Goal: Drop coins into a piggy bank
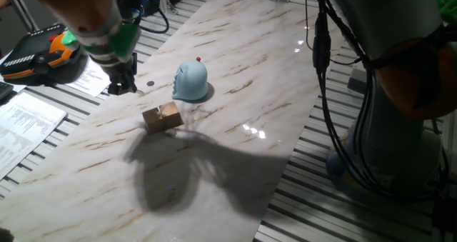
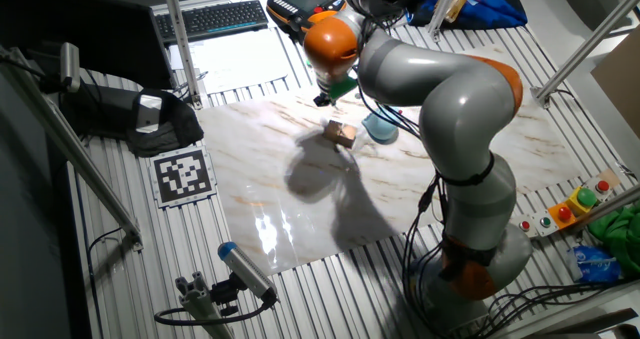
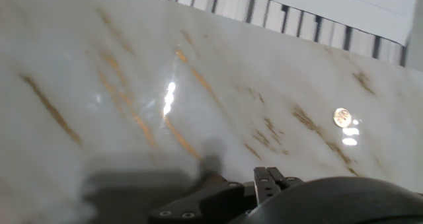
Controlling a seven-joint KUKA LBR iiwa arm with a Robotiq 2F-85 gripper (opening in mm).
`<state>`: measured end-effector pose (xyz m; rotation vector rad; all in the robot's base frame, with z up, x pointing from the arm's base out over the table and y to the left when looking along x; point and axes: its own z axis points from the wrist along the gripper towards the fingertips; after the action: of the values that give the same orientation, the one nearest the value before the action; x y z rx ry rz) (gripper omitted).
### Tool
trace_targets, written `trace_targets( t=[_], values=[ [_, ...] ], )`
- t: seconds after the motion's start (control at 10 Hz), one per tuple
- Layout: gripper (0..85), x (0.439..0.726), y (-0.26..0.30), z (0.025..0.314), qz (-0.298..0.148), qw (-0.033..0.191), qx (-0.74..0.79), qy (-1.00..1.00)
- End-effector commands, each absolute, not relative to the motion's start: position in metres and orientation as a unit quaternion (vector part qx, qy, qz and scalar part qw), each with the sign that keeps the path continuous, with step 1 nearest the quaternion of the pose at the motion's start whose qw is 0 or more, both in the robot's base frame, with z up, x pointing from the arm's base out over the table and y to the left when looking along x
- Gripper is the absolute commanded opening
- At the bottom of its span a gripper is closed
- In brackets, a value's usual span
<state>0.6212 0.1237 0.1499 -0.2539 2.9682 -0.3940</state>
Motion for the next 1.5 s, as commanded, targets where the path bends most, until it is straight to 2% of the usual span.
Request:
trace_targets(
  t=[0.0,0.8,1.0,1.2,1.3,1.4],
  values=[
    [0.0,0.619,0.122,0.152,-0.139,0.062,0.001,0.988],
    [0.0,0.605,0.105,0.156,-0.156,0.109,0.351,0.917],
    [0.0,0.601,0.103,0.159,-0.187,0.133,0.409,0.883],
    [0.0,0.599,0.102,0.159,-0.208,0.145,0.435,0.864],
    [0.0,0.599,0.101,0.159,-0.223,0.138,0.441,0.859],
    [0.0,0.600,0.102,0.158,-0.232,0.116,0.452,0.853]
  ],
)
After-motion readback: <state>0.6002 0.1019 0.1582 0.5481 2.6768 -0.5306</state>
